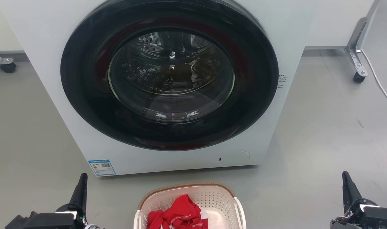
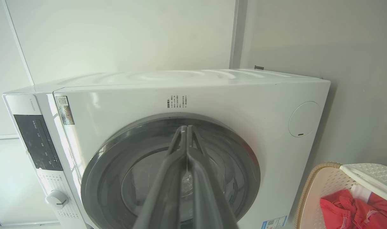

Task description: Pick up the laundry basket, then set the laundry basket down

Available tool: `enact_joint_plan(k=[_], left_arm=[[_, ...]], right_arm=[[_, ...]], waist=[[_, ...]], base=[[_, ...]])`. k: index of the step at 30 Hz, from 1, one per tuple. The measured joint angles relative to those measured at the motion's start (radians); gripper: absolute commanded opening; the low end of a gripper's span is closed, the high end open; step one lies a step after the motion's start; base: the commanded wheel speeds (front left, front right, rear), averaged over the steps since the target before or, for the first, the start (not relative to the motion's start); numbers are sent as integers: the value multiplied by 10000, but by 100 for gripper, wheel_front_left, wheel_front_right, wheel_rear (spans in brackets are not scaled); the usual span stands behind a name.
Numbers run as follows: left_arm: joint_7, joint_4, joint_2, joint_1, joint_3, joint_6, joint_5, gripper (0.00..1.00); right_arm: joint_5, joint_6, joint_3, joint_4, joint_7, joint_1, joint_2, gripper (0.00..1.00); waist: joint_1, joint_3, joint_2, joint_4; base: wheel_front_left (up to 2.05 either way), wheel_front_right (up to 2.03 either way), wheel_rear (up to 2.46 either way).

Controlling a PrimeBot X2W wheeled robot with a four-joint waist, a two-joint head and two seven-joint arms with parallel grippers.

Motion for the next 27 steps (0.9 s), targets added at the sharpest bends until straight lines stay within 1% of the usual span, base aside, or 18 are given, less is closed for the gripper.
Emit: enact_joint_plan(k=[27], left_arm=[[0,15,-2,0,0,-2,-2,0]], right_arm=[[2,0,2,2,0,0,4,0]], waist=[[0,0,1,0]], base=[[0,0,0]])
